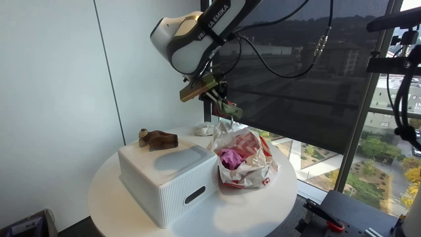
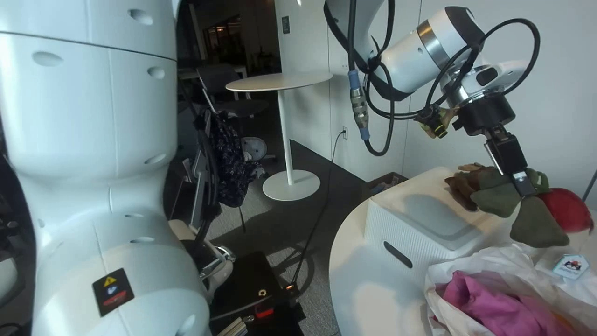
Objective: Take the moose, radish, pink t-shirt and orange out of the plastic bag and put them on top of the container.
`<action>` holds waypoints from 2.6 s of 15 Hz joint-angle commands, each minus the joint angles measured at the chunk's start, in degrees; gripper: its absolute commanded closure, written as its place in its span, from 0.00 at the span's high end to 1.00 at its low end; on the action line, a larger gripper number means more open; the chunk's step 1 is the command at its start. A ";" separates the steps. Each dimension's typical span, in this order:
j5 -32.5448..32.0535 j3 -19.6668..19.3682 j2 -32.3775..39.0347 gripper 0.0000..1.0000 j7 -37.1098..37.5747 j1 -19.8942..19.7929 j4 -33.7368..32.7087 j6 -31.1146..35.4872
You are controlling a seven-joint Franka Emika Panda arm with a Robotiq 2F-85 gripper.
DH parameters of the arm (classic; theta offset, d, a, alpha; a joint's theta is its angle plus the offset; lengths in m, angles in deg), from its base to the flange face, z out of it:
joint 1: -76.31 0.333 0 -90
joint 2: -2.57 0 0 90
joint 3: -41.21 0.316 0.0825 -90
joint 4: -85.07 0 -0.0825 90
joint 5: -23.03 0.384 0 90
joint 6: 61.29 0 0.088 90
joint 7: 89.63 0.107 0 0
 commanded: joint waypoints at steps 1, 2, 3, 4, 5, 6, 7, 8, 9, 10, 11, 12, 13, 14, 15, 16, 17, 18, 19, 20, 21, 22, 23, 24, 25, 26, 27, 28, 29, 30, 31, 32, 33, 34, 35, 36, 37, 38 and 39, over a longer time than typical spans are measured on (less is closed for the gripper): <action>0.86 6.54 0.84 0.07 1.02 -3.87 -0.43 10.07; 1.12 7.59 2.32 0.07 0.99 -4.37 -1.09 13.82; 0.80 8.36 3.68 0.07 1.08 -4.70 -1.52 17.88; 0.50 8.92 5.43 0.07 1.30 -4.86 -2.35 21.94; 0.94 9.38 6.86 0.07 1.21 -4.99 -2.75 25.95; 1.11 9.62 8.00 0.07 1.03 -4.98 -3.00 29.98; 1.13 9.71 9.16 0.07 1.34 -4.67 -3.52 33.69; 1.03 9.64 10.21 0.07 1.26 -4.37 -3.87 37.44; 0.52 9.34 11.68 0.07 1.61 -3.84 -4.60 41.27; 0.94 9.32 13.05 0.07 0.63 -3.74 -5.15 45.17; 0.64 8.88 14.65 0.07 0.54 -3.35 -5.95 49.15; 0.82 8.42 16.61 0.07 0.22 -2.88 -7.14 52.09; 1.54 8.14 18.29 0.07 -0.31 -2.52 -8.00 54.42; 2.16 7.87 19.29 0.08 -1.05 -2.27 -8.40 56.25; 2.60 7.50 20.31 0.36 -1.75 -1.95 -8.91 57.79; 3.13 7.09 21.20 0.11 -2.45 -1.74 -9.37 59.24; 4.62 7.28 21.82 0.41 -3.63 -1.90 -9.63 60.09; 6.13 7.25 21.92 0.42 -4.95 -1.87 -9.25 61.04; 8.81 8.08 21.87 0.49 -7.53 -2.54 -8.67 61.53; 11.66 8.68 21.77 0.56 -10.11 -3.04 -8.23 62.12; 15.58 9.99 21.09 0.64 -13.65 -4.06 -7.19 62.34; 20.14 11.66 20.06 0.71 -18.10 -5.24 -6.09 61.34; 23.56 12.23 18.87 0.78 -21.40 -5.73 -5.32 60.04; 26.36 12.20 18.04 0.86 -24.50 -5.82 -4.91 59.04; 28.52 11.54 17.08 0.93 -26.86 -5.52 -4.50 57.45; 29.19 9.19 15.91 0.99 -27.83 -4.14 -4.09 55.13; 29.12 6.97 14.85 1.00 -28.10 -2.91 -3.76 52.49; 28.02 4.72 13.87 1.00 -27.57 -1.84 -3.31 50.25; 26.76 2.85 13.10 1.00 -26.40 -1.03 -3.13 48.32; 25.34 1.06 12.19 1.00 -25.38 -0.42 -2.68 46.34; 23.90 -0.48 11.31 1.00 -24.31 0.14 -2.06 44.71; 23.07 -1.31 10.19 1.00 -23.78 0.12 -1.17 42.89; 22.27 -1.88 9.46 1.00 -23.18 -0.02 -0.56 41.17; 21.58 -2.31 8.45 0.99 -22.49 -0.49 0.61 39.64; 21.56 -2.31 7.38 1.00 -22.07 -1.26 1.65 38.49; 22.05 -1.93 6.46 1.00 -22.25 -2.23 2.64 37.42; 22.58 -1.72 5.42 1.00 -22.24 -3.13 3.97 36.65; 23.13 -1.33 4.58 1.00 -22.36 -4.01 5.00 35.92; 23.12 -1.33 3.86 1.00 -21.91 -4.65 6.02 35.13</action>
